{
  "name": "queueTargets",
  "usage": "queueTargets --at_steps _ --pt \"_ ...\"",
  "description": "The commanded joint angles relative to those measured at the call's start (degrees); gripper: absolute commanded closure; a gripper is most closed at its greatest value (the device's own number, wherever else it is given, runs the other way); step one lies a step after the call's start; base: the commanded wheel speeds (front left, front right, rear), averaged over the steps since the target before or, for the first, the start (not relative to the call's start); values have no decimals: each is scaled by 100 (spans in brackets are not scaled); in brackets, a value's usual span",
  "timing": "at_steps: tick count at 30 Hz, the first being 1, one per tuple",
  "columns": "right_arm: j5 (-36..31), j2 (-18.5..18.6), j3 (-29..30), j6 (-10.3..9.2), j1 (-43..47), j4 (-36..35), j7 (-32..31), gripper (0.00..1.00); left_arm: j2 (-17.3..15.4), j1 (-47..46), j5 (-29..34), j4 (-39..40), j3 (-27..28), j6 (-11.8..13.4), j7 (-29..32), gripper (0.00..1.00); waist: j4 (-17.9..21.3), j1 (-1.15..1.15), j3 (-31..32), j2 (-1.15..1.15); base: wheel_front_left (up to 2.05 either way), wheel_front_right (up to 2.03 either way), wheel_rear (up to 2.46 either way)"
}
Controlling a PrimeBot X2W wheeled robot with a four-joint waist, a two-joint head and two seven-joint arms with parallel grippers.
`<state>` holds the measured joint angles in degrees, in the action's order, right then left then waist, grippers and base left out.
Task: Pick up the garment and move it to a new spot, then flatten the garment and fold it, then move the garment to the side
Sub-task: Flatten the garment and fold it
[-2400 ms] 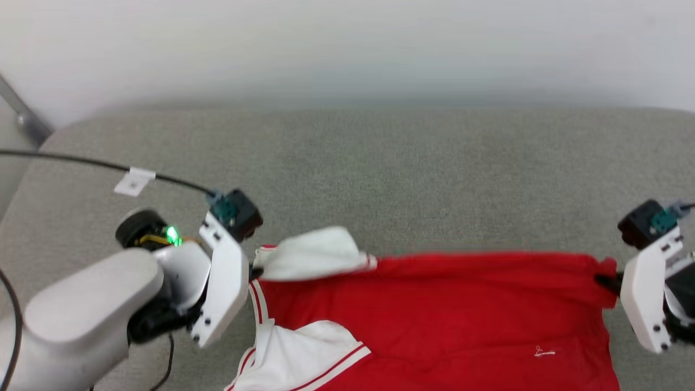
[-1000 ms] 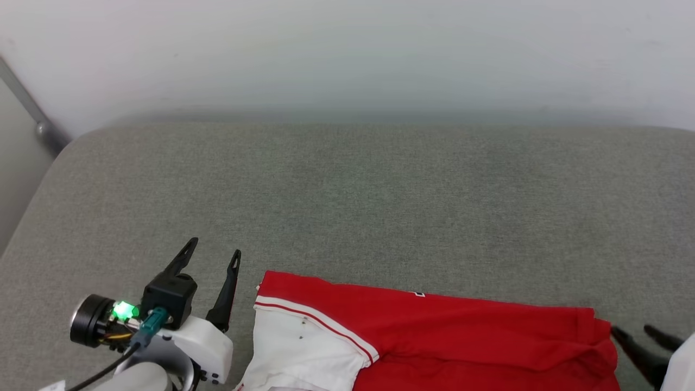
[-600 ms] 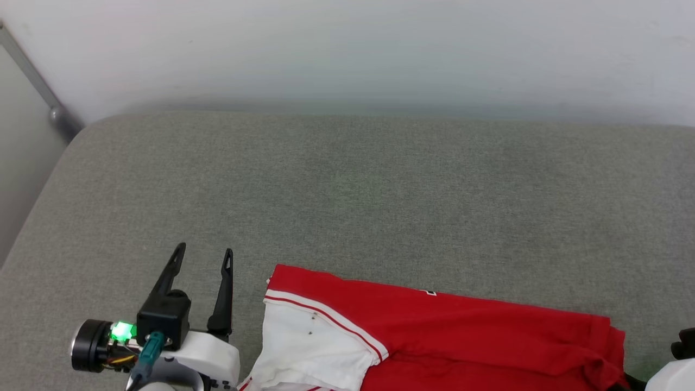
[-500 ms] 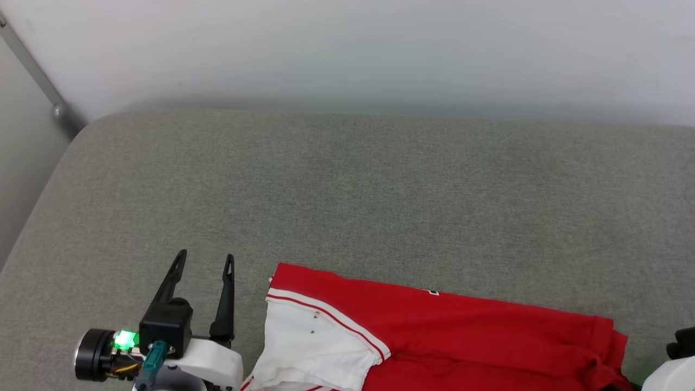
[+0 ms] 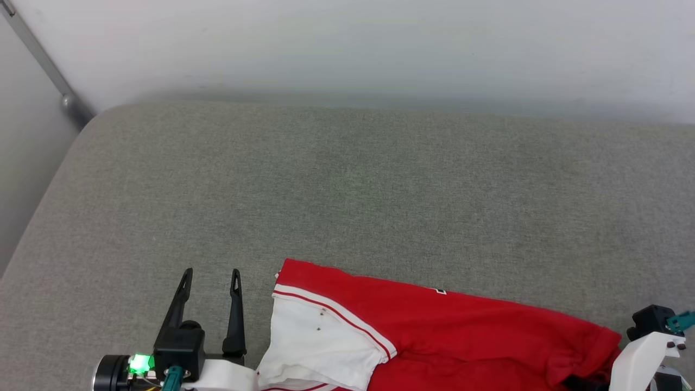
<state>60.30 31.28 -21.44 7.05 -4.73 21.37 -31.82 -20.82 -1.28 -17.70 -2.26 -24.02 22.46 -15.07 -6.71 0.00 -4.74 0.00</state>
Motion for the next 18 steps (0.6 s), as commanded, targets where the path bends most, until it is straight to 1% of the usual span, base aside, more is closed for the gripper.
queueTargets --at_steps 1,2,4,9,13,14,15,18 --pt "165 -525 -478 80 98 72 -221 96 156 142 186 -18 159 -121 -11 0 -27 0 13 0 0 0 0" --pt "185 -507 -498 80 75 53 -235 100 225 187 270 -21 233 -174 -11 0 -32 0 21 0 0 0 0" --pt "217 -403 -505 80 25 36 -219 100 357 259 440 6 402 -268 -12 0 -43 0 46 0 0 0 0" --pt "266 67 -412 43 -51 -118 -120 100 580 487 816 35 734 -475 -12 0 -6 0 158 0 0 0 0" --pt "315 439 -338 43 -42 -295 -91 100 679 668 1033 45 907 -636 -12 0 82 0 273 0 0 0 0" --pt "315 439 -338 43 -42 -295 -91 100 679 668 1033 45 907 -636 -12 0 82 0 273 0 0 0 0" --pt "331 520 -307 43 -35 -328 -94 100 696 700 1089 36 920 -677 -12 0 108 0 302 0 0 0 0" --pt "352 820 -200 43 3 -363 -126 100 785 809 1210 25 1012 -764 -12 0 186 0 382 0 0 0 0"
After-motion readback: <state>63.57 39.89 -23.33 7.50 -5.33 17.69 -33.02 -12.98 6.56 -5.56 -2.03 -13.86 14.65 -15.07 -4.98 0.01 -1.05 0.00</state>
